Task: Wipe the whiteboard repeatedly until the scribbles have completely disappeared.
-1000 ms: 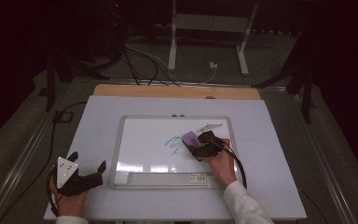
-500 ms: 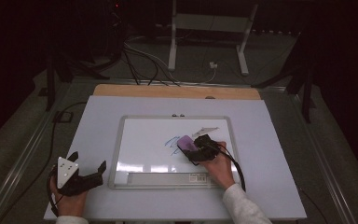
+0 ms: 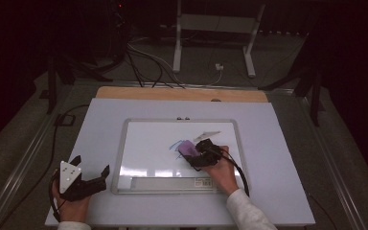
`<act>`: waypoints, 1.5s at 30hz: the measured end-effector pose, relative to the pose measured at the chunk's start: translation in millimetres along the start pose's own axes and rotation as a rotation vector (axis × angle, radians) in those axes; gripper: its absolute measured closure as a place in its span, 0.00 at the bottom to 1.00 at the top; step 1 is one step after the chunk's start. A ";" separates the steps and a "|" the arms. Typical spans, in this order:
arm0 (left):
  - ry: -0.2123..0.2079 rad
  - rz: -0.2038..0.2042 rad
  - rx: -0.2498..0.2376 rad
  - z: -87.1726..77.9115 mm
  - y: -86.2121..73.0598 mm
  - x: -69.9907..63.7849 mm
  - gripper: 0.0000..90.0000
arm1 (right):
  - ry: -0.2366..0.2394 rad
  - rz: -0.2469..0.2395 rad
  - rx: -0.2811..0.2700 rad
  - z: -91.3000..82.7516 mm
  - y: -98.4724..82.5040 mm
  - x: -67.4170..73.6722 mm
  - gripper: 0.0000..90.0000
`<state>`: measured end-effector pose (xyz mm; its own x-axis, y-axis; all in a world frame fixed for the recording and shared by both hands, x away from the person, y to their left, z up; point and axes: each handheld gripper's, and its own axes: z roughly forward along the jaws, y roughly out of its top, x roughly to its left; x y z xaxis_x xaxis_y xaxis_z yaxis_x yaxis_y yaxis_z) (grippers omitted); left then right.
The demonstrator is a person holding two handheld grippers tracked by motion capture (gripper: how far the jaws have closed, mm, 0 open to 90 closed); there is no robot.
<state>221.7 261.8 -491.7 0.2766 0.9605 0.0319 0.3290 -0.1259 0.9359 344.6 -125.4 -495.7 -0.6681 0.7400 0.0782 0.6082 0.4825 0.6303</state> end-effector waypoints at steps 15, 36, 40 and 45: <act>-0.002 0.000 0.001 0.7 -0.1 0.2 0.00 | 0.004 -0.036 0.017 2.3 4.2 7.2 0.46; -0.001 -0.004 -0.004 -0.5 -0.2 0.8 0.00 | 0.013 -0.069 0.028 4.2 7.1 14.6 0.46; -0.004 -0.004 0.000 0.1 -0.5 1.1 0.00 | -0.082 -0.038 0.023 2.4 8.2 -4.0 0.46; -0.005 -0.003 0.000 0.2 -0.4 1.1 0.00 | -0.199 0.038 0.028 0.4 10.3 -29.0 0.46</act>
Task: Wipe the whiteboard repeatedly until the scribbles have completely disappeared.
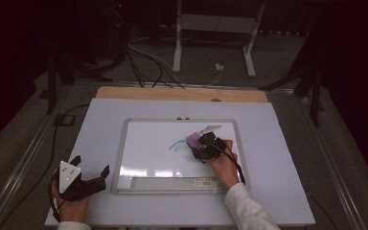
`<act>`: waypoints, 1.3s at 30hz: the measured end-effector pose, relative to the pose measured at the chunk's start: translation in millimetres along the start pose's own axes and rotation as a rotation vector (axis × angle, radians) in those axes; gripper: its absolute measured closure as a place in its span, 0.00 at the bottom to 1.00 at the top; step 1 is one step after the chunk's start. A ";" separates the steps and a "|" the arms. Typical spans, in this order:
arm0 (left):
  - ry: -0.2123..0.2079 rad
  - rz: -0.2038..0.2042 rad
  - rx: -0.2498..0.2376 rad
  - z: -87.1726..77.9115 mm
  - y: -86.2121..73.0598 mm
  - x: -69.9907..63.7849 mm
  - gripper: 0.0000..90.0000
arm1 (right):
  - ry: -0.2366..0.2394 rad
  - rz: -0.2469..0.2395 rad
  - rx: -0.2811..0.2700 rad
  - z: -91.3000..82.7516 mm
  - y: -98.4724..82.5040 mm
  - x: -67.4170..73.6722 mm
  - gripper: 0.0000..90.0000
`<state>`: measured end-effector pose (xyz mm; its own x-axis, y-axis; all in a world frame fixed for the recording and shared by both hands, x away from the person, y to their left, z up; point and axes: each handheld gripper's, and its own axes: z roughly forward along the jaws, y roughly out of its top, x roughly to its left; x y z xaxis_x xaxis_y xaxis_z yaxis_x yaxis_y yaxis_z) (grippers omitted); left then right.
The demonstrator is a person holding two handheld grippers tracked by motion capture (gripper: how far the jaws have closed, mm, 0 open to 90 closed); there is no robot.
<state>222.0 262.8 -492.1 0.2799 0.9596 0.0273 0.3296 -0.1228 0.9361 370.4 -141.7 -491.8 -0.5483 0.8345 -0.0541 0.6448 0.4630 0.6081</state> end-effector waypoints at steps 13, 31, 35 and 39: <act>-0.002 0.005 0.006 1.4 0.0 -1.0 0.00 | 0.140 -0.100 -0.003 2.1 6.3 47.3 0.46; -0.003 0.004 0.002 1.5 0.5 -1.4 0.00 | 0.038 -0.025 0.009 10.2 16.1 22.5 0.46; -0.002 0.002 0.000 0.7 0.6 -1.1 0.00 | 0.116 -0.086 0.001 10.8 17.6 45.4 0.46; -0.003 -0.001 -0.003 0.2 0.3 0.1 0.00 | 0.124 -0.159 0.002 9.3 19.5 60.4 0.46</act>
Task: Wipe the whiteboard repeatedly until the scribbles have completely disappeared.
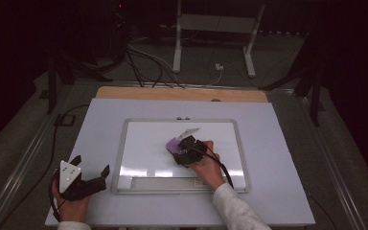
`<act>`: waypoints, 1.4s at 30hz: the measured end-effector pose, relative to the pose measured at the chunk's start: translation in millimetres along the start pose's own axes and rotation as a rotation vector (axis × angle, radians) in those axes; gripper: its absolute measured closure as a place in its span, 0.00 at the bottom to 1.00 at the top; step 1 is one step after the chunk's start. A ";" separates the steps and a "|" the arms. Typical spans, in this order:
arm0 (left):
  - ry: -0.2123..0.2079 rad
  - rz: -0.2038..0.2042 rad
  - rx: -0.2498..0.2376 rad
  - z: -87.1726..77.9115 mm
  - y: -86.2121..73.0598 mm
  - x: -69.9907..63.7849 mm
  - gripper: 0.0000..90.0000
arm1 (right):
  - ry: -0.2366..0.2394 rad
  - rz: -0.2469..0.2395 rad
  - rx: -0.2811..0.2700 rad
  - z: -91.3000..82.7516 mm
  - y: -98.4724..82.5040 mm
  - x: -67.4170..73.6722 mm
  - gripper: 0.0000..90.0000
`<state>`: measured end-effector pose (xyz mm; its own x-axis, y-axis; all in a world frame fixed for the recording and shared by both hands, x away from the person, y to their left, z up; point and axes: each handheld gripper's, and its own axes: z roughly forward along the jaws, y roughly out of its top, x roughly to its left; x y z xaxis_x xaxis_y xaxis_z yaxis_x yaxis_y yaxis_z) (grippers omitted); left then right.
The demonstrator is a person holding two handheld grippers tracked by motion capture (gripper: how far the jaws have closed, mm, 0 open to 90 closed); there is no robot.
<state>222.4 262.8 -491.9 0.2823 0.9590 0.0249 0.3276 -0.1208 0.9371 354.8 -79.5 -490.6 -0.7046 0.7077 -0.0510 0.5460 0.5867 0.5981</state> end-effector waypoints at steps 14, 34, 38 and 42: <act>-0.001 0.002 0.003 1.0 0.2 -0.6 0.00 | -0.148 0.134 0.009 1.6 -2.6 -37.9 0.46; -0.001 -0.001 0.001 0.3 0.0 0.0 0.00 | -0.112 0.177 0.006 6.1 1.7 -41.6 0.46; -0.001 0.002 0.005 1.2 -0.2 -0.6 0.00 | -0.126 0.188 0.007 5.6 1.1 -43.3 0.46; -0.002 0.002 0.004 1.4 0.0 -1.1 0.00 | -0.072 0.155 0.005 7.0 4.1 -30.0 0.46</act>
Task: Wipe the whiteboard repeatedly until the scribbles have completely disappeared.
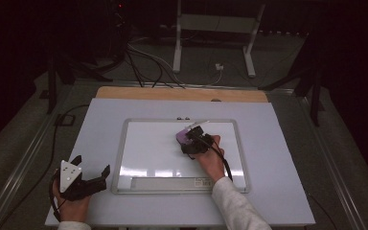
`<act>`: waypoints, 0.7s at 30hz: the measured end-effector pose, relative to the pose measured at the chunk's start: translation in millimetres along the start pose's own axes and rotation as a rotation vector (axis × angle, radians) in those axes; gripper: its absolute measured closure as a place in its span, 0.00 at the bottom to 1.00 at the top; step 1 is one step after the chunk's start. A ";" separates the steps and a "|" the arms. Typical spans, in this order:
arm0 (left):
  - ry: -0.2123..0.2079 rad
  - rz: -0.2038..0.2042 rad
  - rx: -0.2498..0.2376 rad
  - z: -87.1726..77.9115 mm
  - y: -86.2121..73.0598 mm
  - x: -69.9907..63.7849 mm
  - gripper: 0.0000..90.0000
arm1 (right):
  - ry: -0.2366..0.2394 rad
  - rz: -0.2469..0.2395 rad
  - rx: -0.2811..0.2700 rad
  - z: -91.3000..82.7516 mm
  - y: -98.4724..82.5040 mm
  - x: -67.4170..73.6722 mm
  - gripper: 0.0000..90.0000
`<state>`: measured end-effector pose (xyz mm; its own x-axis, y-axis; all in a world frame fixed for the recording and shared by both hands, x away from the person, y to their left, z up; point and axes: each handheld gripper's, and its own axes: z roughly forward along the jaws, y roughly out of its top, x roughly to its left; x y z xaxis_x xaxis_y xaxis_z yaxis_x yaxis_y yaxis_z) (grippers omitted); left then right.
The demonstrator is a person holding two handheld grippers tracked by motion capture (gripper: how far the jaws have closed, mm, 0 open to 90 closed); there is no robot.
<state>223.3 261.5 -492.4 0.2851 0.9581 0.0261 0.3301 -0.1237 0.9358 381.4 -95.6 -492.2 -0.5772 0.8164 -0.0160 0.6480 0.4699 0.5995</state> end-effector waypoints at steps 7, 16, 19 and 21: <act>0.001 -0.005 -0.002 -0.6 -0.3 0.9 0.00 | 0.095 -0.075 -0.003 1.1 1.2 25.5 0.46; 0.001 -0.006 -0.001 -1.0 -0.3 1.3 0.00 | 0.011 0.056 -0.007 2.7 0.7 -8.8 0.46; 0.000 -0.004 -0.001 -0.6 -0.3 1.0 0.00 | -0.022 0.098 -0.004 1.3 -1.1 -21.1 0.46; 0.001 -0.001 0.002 -0.1 -0.3 0.6 0.00 | -0.017 0.118 -0.005 1.1 -2.1 -24.7 0.46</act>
<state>223.3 262.1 -492.6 0.2842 0.9584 0.0255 0.3319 -0.1233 0.9352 394.9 -116.3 -493.9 -0.4884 0.8716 0.0411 0.7086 0.3687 0.6017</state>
